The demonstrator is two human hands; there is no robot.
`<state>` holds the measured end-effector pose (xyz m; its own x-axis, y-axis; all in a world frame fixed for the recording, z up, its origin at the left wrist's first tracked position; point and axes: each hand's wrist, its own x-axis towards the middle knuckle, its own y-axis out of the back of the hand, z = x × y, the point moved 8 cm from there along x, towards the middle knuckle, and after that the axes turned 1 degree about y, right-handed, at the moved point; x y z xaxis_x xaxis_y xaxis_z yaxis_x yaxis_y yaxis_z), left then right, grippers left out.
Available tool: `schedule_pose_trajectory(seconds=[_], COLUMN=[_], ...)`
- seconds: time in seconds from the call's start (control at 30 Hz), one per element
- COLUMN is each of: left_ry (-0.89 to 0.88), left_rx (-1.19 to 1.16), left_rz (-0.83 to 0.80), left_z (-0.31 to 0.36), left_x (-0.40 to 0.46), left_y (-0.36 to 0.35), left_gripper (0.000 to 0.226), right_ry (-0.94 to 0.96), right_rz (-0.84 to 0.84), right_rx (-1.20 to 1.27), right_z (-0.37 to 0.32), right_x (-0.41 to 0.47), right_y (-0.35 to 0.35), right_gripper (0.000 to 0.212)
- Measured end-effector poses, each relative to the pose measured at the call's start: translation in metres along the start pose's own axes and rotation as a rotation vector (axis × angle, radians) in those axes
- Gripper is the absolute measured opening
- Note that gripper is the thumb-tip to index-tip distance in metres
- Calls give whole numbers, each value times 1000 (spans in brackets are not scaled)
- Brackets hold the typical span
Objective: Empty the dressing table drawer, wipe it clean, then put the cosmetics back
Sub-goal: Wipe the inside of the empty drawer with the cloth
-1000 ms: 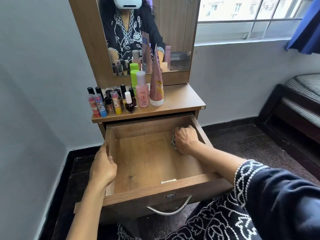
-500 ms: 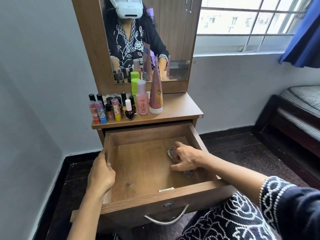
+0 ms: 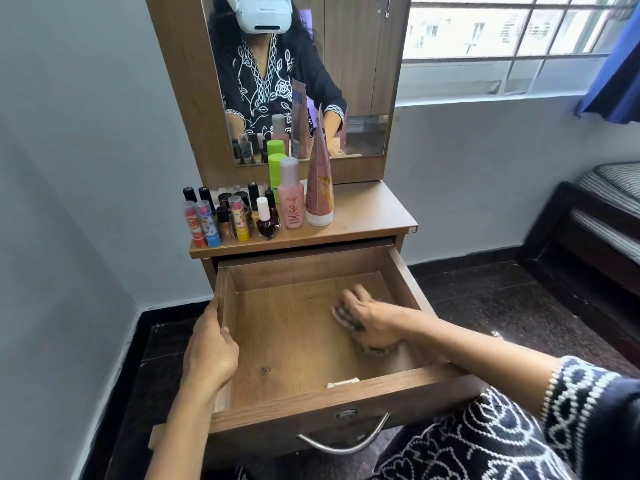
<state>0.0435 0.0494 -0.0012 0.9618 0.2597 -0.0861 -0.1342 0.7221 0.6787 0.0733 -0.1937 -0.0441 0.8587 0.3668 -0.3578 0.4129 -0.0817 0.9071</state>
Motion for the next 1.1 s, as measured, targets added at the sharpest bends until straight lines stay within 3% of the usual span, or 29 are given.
schedule_pose_trajectory(seconds=[0.1,0.23,0.3,0.47,0.7,0.97,1.1], left_ry=[-2,11,12,9,31,9,8], left_rx=[-8,-4,-6,-7,10,30,32], left_rz=[-2,-5,-6,2,16,4,-7], left_z=[0,-1,0,-1,-5,-7,-8], left_x=[0,0,0,1,3,7,8], left_y=[0,0,0,0,-2,-2,-2], left_gripper=[53,53,53,54,54,53,54], right_ry=[64,-276,-352,-238,63,-71,9], right_rz=[-60,122,245,506,478,454,274], right_rx=[-11,-93,-92,-46,16,108,155], right_z=[-4,21,26,8,-92,-151,-153], right_x=[-11,-10,-5,8,49,101,98], right_y=[-11,9,26,56,37,32,25], right_gripper=[59,49,40,15,17,28,32])
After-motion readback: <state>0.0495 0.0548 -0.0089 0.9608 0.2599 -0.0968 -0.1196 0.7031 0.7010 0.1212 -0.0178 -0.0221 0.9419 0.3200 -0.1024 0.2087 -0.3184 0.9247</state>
